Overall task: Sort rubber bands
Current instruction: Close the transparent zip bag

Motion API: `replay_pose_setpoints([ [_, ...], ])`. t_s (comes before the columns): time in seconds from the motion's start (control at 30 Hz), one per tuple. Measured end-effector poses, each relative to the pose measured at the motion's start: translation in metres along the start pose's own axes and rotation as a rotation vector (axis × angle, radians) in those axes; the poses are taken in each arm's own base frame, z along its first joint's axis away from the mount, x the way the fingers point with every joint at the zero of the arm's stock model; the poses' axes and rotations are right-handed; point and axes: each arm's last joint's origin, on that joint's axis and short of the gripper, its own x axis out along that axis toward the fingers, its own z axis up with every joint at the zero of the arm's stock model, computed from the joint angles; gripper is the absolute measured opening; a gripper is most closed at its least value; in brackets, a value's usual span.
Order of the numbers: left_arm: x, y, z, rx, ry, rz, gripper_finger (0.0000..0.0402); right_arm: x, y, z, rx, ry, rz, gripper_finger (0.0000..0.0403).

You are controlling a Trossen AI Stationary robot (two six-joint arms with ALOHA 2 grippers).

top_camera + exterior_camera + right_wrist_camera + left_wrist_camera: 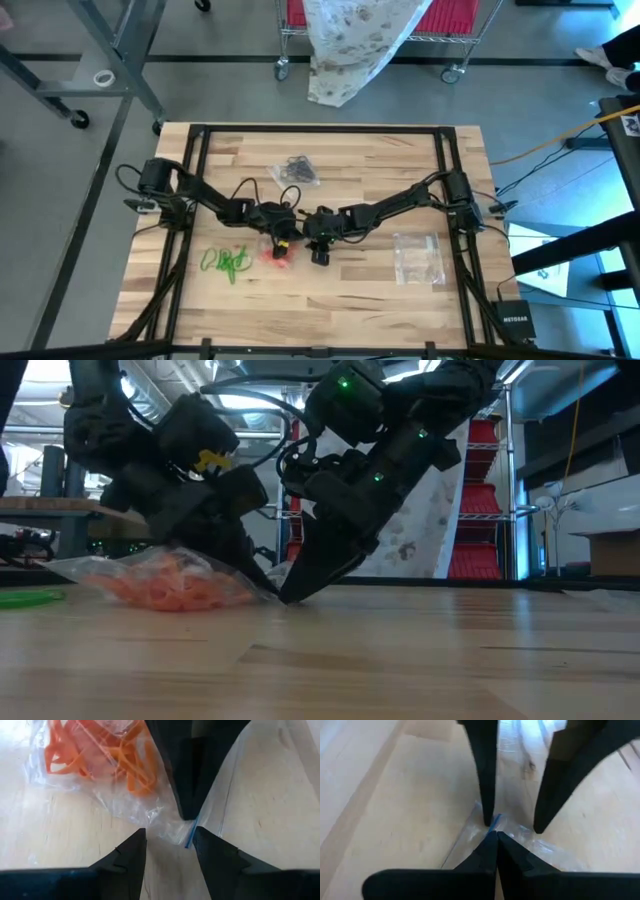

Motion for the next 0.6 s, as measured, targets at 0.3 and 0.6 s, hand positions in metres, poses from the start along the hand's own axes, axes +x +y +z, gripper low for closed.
replay_pose_setpoints([
  [0.3, -0.012, -0.002, 0.016, -0.008, -0.065, -0.008, 0.0001, 0.000, 0.000, 0.000, -0.003, 0.002, 0.000, 0.0163],
  [0.6, -0.008, 0.007, 0.004, 0.049, 0.029, 0.029, 0.0001, 0.000, 0.000, 0.000, -0.003, 0.003, 0.004, 0.0163],
])
